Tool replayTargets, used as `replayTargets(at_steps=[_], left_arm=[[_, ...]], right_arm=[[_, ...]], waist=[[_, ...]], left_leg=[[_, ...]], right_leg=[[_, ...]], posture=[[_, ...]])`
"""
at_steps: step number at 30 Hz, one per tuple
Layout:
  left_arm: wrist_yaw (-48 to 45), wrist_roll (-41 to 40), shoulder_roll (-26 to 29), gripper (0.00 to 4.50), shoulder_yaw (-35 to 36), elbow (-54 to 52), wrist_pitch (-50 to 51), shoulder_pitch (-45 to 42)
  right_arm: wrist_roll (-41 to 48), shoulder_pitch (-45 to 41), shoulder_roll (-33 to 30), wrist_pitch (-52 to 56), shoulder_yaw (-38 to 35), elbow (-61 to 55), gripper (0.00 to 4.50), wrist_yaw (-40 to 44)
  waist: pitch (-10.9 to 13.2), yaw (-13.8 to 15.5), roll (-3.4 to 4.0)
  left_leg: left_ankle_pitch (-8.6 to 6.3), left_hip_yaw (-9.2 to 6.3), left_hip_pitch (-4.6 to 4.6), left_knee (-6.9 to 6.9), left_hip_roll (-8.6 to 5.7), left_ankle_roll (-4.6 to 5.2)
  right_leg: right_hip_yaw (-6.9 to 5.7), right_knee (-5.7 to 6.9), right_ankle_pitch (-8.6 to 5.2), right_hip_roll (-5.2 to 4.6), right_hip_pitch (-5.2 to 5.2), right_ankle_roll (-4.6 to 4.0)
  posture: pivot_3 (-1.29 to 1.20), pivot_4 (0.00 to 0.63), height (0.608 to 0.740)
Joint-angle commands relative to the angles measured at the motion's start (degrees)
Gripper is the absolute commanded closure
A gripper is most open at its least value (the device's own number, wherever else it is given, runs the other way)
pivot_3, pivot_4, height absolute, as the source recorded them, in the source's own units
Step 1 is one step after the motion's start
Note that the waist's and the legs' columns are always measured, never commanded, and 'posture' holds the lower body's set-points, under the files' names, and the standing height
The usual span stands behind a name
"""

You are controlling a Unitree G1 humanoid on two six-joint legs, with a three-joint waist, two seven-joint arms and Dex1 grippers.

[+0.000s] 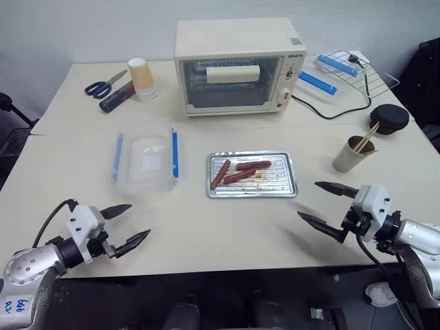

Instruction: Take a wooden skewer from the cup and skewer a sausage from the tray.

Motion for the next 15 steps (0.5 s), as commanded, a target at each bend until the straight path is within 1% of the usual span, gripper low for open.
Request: replayTargets(at_steps=[1, 4, 5, 8, 10, 11, 12, 15], left_arm=[[-0.66, -1.87, 0.97, 0.02, -0.85, -1.10, 1.88, -1.98], [-4.60, -9.44, 2.09, 0.02, -2.11, -4.01, 7.79, -5.84], [-8.14, -10.85, 3.28, 0.02, -4.11, -4.59, 8.85, -7.61], [-13.97, -10.49, 5.47, 0.02, -9.64, -4.92, 9.45, -11.80], [-14.30, -11.62, 2.14, 0.02, -14.66, -3.88, 10.71, -19.87], [-14.35, -11.88, 0.87, 0.02, -16.12, -3.42, 11.03, -22.50], [-13.78, -12.21, -0.96, 0.02, -17.38, -2.85, 11.66, -25.25], [-12.75, -13.28, -4.75, 0.02, -19.39, -1.44, 13.88, -29.87]], right_arm=[[0.53, 0.71, 0.34, -1.38, -2.15, -2.17, 0.00, -1.20], [1.56, 3.08, -0.35, 0.34, -5.86, -4.09, 0.00, -3.38], [2.48, 5.18, -0.50, 1.28, -8.87, -5.42, 0.00, -4.18], [3.36, 10.35, -0.39, 2.06, -15.80, -7.84, 0.00, -5.58], [3.33, 16.22, 1.01, 2.27, -25.61, -7.93, 0.00, -7.83], [3.38, 18.16, 1.47, 2.31, -28.57, -7.94, 0.00, -8.55], [2.99, 19.65, 1.93, 2.08, -30.62, -7.59, 0.00, -9.26], [2.50, 20.63, 1.87, 1.76, -31.80, -7.15, 0.00, -9.98]], waist=[[0.00, 0.02, 0.00], [0.00, 0.18, 0.00], [0.00, 0.49, 0.00], [-0.02, 0.79, 0.04], [-0.03, 1.10, 0.13], [-0.04, 1.42, 0.15], [-0.03, 1.60, 0.13], [-0.01, 0.87, 0.04]], left_leg=[[0.00, 0.00, 0.00, 0.00, 0.00, 0.00], [0.00, -0.01, -0.02, 0.05, -0.01, 0.00], [0.00, -0.02, -0.04, 0.06, -0.03, 0.00], [-0.03, -0.06, -0.08, 0.09, -0.04, 0.00], [-0.04, -0.01, -0.06, 0.09, -0.05, 0.02], [-0.04, 0.00, -0.07, 0.10, -0.13, 0.04], [-0.04, 0.02, -0.08, 0.13, -0.17, 0.06], [-0.06, 0.11, -0.07, 0.24, -0.17, 0.11]], right_leg=[[0.00, 0.00, 0.00, 0.00, 0.00, 0.00], [0.00, 0.02, 0.01, 0.00, 0.00, 0.01], [-0.02, 0.05, 0.01, -0.02, 0.00, 0.01], [-0.05, 0.05, 0.01, -0.03, 0.01, 0.01], [-0.03, 0.00, 0.01, -0.01, 0.02, 0.01], [-0.04, 0.02, 0.02, 0.01, 0.02, 0.03], [-0.05, 0.03, 0.03, 0.07, 0.02, 0.06], [0.04, 0.06, 0.09, 0.11, 0.04, 0.18]], posture=[[0.00, 0.150, 0.740], [0.00, 0.150, 0.740], [0.00, 0.150, 0.740], [0.00, 0.150, 0.740], [0.00, 0.150, 0.740], [0.00, 0.150, 0.740], [0.00, 0.150, 0.740], [0.00, 0.150, 0.740]])
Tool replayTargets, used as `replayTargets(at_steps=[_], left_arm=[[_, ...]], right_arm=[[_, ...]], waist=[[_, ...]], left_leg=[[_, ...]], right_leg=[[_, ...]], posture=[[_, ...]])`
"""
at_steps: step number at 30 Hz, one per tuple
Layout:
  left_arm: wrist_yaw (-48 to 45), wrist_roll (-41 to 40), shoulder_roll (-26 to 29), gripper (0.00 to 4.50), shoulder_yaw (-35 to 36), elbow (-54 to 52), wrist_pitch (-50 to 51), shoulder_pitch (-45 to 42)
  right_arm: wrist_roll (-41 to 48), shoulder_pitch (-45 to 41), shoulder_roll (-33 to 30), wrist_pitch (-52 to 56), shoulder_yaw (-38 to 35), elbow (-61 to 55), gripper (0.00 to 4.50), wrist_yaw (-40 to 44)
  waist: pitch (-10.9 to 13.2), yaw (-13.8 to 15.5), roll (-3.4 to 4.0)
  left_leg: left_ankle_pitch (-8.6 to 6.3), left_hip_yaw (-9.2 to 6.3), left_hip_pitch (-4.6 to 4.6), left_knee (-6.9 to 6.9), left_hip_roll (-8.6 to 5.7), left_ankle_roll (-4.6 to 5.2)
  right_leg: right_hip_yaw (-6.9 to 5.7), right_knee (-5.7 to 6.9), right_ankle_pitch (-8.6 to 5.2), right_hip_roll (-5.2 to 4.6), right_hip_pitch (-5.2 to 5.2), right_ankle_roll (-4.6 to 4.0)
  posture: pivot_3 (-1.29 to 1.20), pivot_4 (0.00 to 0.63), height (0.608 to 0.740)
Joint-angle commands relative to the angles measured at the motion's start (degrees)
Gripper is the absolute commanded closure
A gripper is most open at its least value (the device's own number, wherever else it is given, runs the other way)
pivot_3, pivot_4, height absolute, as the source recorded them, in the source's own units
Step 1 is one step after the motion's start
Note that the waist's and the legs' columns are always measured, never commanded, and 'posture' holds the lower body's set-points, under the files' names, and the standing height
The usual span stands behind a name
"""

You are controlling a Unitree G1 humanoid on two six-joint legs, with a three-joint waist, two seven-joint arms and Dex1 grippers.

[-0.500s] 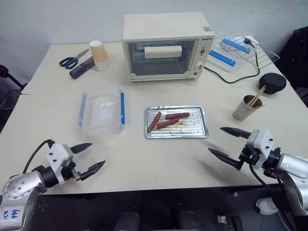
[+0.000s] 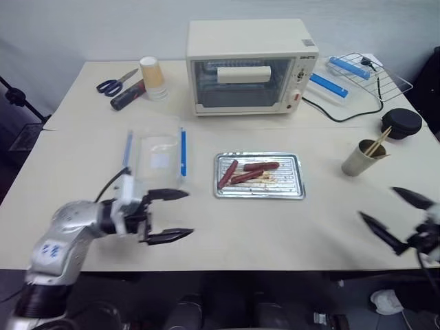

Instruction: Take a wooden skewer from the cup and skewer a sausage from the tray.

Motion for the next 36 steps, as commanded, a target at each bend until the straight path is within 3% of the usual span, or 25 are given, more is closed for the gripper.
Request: replayTargets(at_steps=[1, 5, 9, 14, 20, 22, 27, 36], left_arm=[[0.48, -2.08, -2.90, 0.02, -2.11, 1.32, 1.95, -3.69], [0.84, -0.47, -5.09, 0.02, -3.40, 3.45, 0.84, -4.53], [2.23, -0.35, -6.46, 0.02, -3.30, 4.49, 1.00, -4.79], [3.48, 0.78, -7.77, 0.02, -4.64, 3.87, 0.09, -3.98], [5.44, 1.64, -8.70, 0.02, -4.87, 2.24, -0.14, -2.57], [6.20, 1.55, -8.61, 0.02, -4.50, 1.46, 0.03, -1.59], [7.25, 1.19, -8.37, 0.02, -4.25, 0.26, 0.23, -0.24], [8.03, 0.85, -7.84, 0.00, -3.51, -0.85, 0.60, 1.15]], right_arm=[[0.03, 0.43, -0.13, -0.86, -2.66, -0.84, 0.00, -0.91], [0.64, -2.88, -8.29, 9.49, -2.62, -2.04, 0.00, -2.53], [1.71, -10.45, -22.21, 28.12, 0.55, -1.15, 0.00, -4.29], [3.69, -29.60, -36.30, 39.56, 16.78, 7.51, 0.00, -2.04], [-3.33, -50.61, -36.72, 37.96, 36.93, 17.68, 0.00, 3.21], [-6.68, -55.51, -35.80, 36.81, 42.57, 21.29, 0.00, 6.29], [-14.75, -64.43, -31.22, 29.71, 49.72, 31.82, 0.00, 9.09], [-19.87, -69.47, -27.67, 26.79, 51.12, 35.70, 2.98, 13.53]], waist=[[0.03, -1.09, -0.07], [0.00, -2.86, 0.02], [0.06, -2.75, 0.07], [0.06, -2.16, 0.09], [0.06, -1.09, 0.09], [0.05, -1.19, 0.10], [0.06, -1.25, 0.10], [0.05, -1.24, 0.11]], left_leg=[[-0.04, 0.30, 0.10, 0.01, 0.07, 0.06], [-0.10, 0.80, 0.33, 0.04, 0.11, 0.18], [-0.18, 0.95, 0.30, 0.47, 0.19, 0.31], [-0.18, 0.80, 0.14, 0.52, 0.17, 0.31], [-0.25, 0.75, -0.19, 0.53, 0.23, 0.31], [-0.25, 0.76, -0.68, 0.65, 0.19, 0.31], [-0.23, 0.88, -0.96, 0.77, 0.21, 0.29], [-0.23, 0.89, -0.96, 0.82, 0.20, 0.27]], right_leg=[[0.00, 0.03, 0.02, 0.00, 0.00, 0.04], [-0.01, 0.20, 0.04, -0.04, -0.01, 0.06], [0.04, 0.28, 0.13, -0.02, -0.03, 0.13], [-0.06, 0.14, 0.22, -0.09, -0.05, 0.19], [-0.12, -0.13, 0.27, -0.25, -0.29, 0.22], [-0.11, -0.04, 0.30, -0.28, -0.77, 0.26], [-0.05, 0.17, 0.34, -0.30, -1.15, 0.25], [-0.04, 0.26, 0.35, -0.29, -1.17, 0.24]], posture=[[0.00, 0.150, 0.740], [0.00, 0.150, 0.740], [0.00, 0.150, 0.740], [0.00, 0.150, 0.740], [0.00, 0.150, 0.740], [0.00, 0.150, 0.740], [0.00, 0.150, 0.740], [0.00, 0.150, 0.740]])
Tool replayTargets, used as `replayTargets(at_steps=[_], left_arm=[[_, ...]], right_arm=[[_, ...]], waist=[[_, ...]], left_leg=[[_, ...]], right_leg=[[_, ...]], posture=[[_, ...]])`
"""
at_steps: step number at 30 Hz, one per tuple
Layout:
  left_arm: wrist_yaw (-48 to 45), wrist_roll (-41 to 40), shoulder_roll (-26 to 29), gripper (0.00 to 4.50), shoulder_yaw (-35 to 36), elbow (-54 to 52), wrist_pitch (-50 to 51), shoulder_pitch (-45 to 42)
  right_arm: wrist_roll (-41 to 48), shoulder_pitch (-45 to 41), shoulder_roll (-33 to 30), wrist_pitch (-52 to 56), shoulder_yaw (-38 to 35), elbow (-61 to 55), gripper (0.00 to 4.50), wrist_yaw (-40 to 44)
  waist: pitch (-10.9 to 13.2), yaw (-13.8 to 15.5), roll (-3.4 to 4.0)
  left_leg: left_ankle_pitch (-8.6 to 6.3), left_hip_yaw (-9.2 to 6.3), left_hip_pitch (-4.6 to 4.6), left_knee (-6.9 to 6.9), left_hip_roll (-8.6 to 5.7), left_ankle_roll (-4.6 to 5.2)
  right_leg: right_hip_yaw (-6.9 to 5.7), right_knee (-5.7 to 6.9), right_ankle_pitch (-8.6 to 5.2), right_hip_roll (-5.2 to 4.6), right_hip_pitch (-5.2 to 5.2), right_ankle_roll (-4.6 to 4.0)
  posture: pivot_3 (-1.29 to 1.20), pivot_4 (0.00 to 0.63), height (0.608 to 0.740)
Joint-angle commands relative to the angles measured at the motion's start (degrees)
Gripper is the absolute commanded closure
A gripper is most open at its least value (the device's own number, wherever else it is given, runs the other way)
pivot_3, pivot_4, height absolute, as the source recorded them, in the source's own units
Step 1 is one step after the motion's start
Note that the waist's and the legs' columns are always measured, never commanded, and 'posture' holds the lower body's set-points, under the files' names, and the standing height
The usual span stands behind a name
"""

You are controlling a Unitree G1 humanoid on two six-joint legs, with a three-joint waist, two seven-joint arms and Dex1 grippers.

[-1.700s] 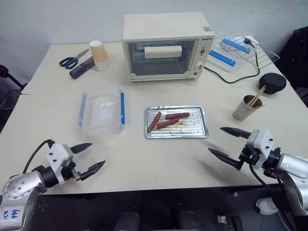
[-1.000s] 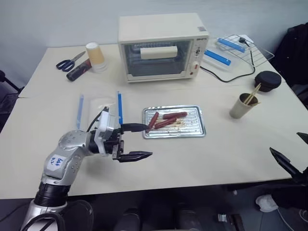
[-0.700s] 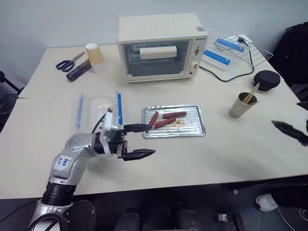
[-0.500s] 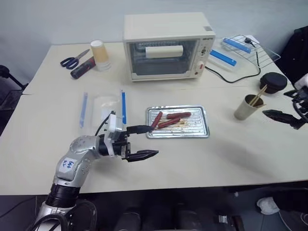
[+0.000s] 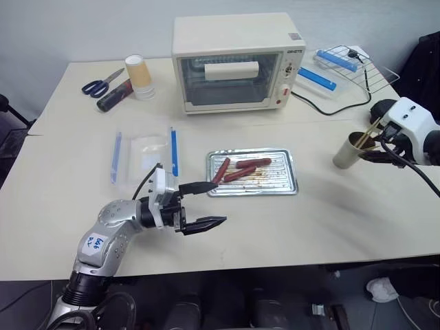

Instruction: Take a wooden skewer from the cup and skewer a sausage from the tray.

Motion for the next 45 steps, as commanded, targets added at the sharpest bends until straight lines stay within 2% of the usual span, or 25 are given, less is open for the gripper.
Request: replayTargets(at_steps=[1, 4, 5, 15, 20, 25, 29, 31, 36, 40, 45], left_arm=[[0.16, -0.68, 0.61, 0.00, 0.93, -2.44, -0.22, 0.65], [0.20, -0.67, 0.73, 0.00, 1.02, -2.65, -0.18, 0.97], [0.19, -0.67, 0.77, 0.00, 1.04, -2.68, -0.18, 1.03], [-0.23, -0.09, 0.67, 0.00, 0.94, -1.16, -0.96, 0.33], [-0.98, 0.64, 0.14, 0.00, 0.49, 0.96, -2.53, -0.07], [-2.86, 0.55, 0.04, 0.00, 0.69, 3.42, -4.16, -0.65], [-5.16, -1.90, 1.59, 0.00, 2.04, 3.79, -2.06, -1.17], [-5.14, -3.58, 1.63, 0.00, 2.96, 3.80, -0.49, -1.92], [-4.43, -7.15, 0.04, 0.00, 2.34, 1.82, 4.24, -5.64], [-1.37, -8.86, -4.07, 0.00, 1.65, 1.83, 7.10, -9.96], [-1.21, -10.77, -6.35, 0.00, -0.70, 0.17, 11.27, -12.47]], right_arm=[[-1.59, -1.54, -0.21, -0.82, -1.28, -0.36, 3.30, 1.41], [-1.82, -1.30, -0.42, -0.25, -1.61, -1.17, 4.31, 3.01], [-2.03, -1.06, -0.50, -0.41, -1.73, -1.36, 4.47, 3.31], [-4.39, -4.87, -2.24, -2.96, -2.25, -1.92, 4.47, 5.76], [-2.79, -10.22, -6.82, 1.42, -3.15, -5.06, 4.47, 14.02], [3.92, -13.76, -11.48, 8.31, -5.63, -10.19, 4.47, 24.36], [15.55, -10.94, -16.50, 13.70, -10.93, -15.84, 4.47, 31.96], [20.52, -10.51, -14.14, 18.11, -14.18, -17.00, 4.47, 30.48], [32.14, 0.92, 1.09, 22.93, -23.96, -25.52, 4.47, 20.40], [36.51, 8.67, 12.51, 21.86, -24.83, -32.81, 4.47, 13.15], [40.89, 9.04, 19.62, 22.63, -22.79, -35.14, 4.47, 7.69]], waist=[[0.00, 0.00, 0.00], [0.00, 0.01, 0.00], [0.00, 0.01, 0.00], [0.00, -0.11, 0.01], [0.01, 0.02, 0.04], [0.01, 0.15, 0.04], [0.01, 0.18, 0.04], [0.01, 0.11, 0.04], [-0.07, 0.05, -0.23], [-0.04, 0.68, -0.17], [-0.04, 1.23, -0.17]], left_leg=[[0.00, 0.00, 0.00, 0.00, 0.00, 0.00], [0.00, 0.00, 0.00, 0.02, 0.00, 0.00], [0.00, 0.00, 0.00, 0.03, 0.00, 0.00], [0.00, 0.01, 0.00, 0.05, 0.00, 0.00], [0.00, 0.03, -0.01, 0.02, -0.02, 0.00], [-0.01, 0.01, -0.01, -0.04, 0.00, -0.01], [-0.01, 0.02, -0.01, -0.04, -0.01, 0.00], [-0.02, 0.02, -0.01, -0.05, 0.00, 0.00], [-0.04, 0.03, 0.09, 0.11, 0.23, -0.05], [-0.05, -0.03, -0.11, 0.46, 0.17, -0.06], [-0.05, -0.04, -0.16, 0.57, 0.13, -0.05]], right_leg=[[0.00, 0.00, 0.00, 0.00, 0.00, 0.00], [0.00, 0.01, 0.00, 0.00, 0.00, 0.00], [0.00, 0.01, 0.00, 0.00, 0.00, 0.00], [0.01, 0.04, 0.00, 0.00, -0.01, 0.00], [0.01, 0.04, 0.00, 0.01, -0.04, 0.00], [0.00, -0.01, 0.00, 0.01, -0.04, 0.00], [0.00, -0.02, 0.00, 0.01, -0.02, 0.00], [0.00, -0.01, 0.00, 0.00, -0.02, 0.00], [-0.05, 0.00, 0.13, 0.12, 0.13, -0.13], [-0.11, 0.17, 0.18, 0.08, 0.02, -0.11], [-0.11, 0.17, 0.20, 0.10, 0.00, -0.08]], posture=[[0.00, 0.150, 0.740], [0.00, 0.150, 0.740], [0.00, 0.150, 0.740], [0.00, 0.150, 0.740], [0.00, 0.150, 0.740], [0.00, 0.150, 0.740], [0.00, 0.150, 0.740], [0.00, 0.150, 0.740], [0.00, 0.150, 0.740], [0.00, 0.150, 0.740], [0.00, 0.150, 0.740]])
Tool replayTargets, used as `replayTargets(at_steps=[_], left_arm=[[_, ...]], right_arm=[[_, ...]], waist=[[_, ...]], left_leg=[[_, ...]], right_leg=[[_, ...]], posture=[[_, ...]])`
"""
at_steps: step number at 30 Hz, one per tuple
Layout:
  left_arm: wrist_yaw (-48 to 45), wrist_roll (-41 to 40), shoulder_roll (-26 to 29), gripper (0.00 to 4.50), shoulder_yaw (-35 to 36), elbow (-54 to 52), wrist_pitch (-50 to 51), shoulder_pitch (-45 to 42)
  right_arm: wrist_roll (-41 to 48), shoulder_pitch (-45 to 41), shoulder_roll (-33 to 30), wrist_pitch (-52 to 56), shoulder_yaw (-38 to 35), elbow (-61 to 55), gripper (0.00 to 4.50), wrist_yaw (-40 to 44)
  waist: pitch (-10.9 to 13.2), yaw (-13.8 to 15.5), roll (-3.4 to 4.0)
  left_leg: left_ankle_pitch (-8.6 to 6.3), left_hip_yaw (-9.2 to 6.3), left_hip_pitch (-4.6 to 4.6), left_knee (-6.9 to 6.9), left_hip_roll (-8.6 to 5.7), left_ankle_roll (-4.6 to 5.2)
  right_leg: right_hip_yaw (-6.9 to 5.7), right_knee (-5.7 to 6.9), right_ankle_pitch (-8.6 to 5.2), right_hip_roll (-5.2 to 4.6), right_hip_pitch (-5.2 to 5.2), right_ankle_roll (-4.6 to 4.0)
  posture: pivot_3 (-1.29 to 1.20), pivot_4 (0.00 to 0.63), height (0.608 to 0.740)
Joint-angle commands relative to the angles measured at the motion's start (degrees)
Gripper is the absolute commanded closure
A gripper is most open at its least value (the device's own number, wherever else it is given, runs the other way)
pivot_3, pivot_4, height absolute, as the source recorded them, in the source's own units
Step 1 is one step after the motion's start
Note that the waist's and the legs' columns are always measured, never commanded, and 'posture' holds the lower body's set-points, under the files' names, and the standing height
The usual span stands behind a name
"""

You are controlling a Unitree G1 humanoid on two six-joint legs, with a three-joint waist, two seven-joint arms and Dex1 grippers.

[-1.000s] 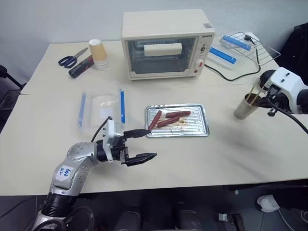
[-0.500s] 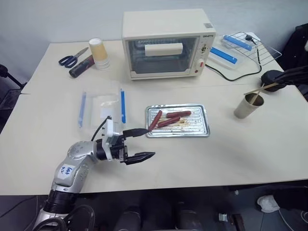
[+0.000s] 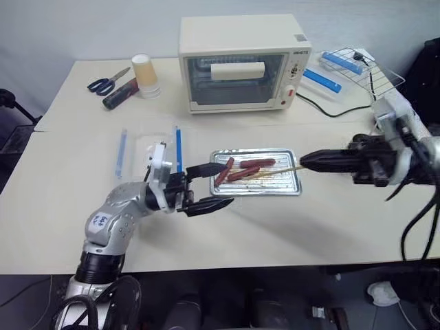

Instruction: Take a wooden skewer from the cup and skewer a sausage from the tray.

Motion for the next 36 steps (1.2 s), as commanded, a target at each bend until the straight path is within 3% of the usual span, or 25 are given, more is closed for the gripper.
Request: replayTargets(at_steps=[1, 14, 17, 29, 30, 36], left_arm=[[-0.37, -2.41, -0.58, 0.00, -1.28, -3.19, 2.12, -0.99], [0.43, -1.82, -3.63, 0.00, -2.25, -1.55, 2.75, -1.88], [0.51, -2.23, -3.98, 1.01, -2.22, -1.51, 3.02, -1.62], [3.54, -4.42, -6.80, 4.33, -1.01, -3.16, 4.73, -0.78], [3.55, -4.60, -6.71, 4.49, -0.95, -3.33, 4.83, -0.66], [4.07, -5.66, -6.17, 4.49, -0.25, -4.13, 6.16, -0.45]], right_arm=[[3.67, -1.31, 2.73, 0.34, -0.42, -2.21, 4.47, -3.99], [15.81, 1.86, 3.32, 4.89, -1.41, -6.58, 4.47, -9.33], [18.06, 1.84, 4.09, 5.13, -2.14, -6.51, 4.50, -11.61], [20.16, 4.06, 3.77, 3.97, -1.17, -7.53, 4.50, -14.78], [20.05, 4.28, 3.76, 3.80, -1.03, -7.50, 4.50, -14.80], [19.77, 5.85, 3.46, 3.30, -0.44, -6.81, 4.50, -14.81]], waist=[[0.00, -0.01, 0.00], [0.00, 0.12, 0.00], [0.00, 0.13, 0.00], [0.00, 0.15, 0.00], [0.00, 0.15, 0.00], [0.00, 0.12, 0.00]], left_leg=[[0.00, -0.01, 0.00, 0.01, 0.00, 0.00], [0.00, -0.02, 0.01, 0.02, 0.01, 0.00], [0.00, -0.01, 0.01, 0.02, 0.01, 0.00], [0.00, -0.02, 0.01, 0.02, 0.01, 0.00], [0.00, -0.02, 0.01, 0.02, 0.01, 0.00], [0.00, -0.02, 0.01, 0.02, 0.01, 0.00]], right_leg=[[0.00, 0.01, 0.00, 0.00, 0.00, 0.00], [0.00, 0.00, 0.00, 0.01, 0.02, 0.00], [0.00, -0.01, 0.01, 0.01, 0.03, 0.00], [0.00, -0.01, 0.01, 0.03, 0.03, 0.00], [0.00, -0.01, 0.01, 0.02, 0.03, 0.00], [0.00, -0.02, 0.01, 0.04, 0.04, 0.00]], posture=[[0.00, 0.150, 0.740], [0.00, 0.150, 0.740], [0.00, 0.150, 0.740], [0.00, 0.150, 0.740], [0.00, 0.150, 0.740], [0.00, 0.150, 0.740]])
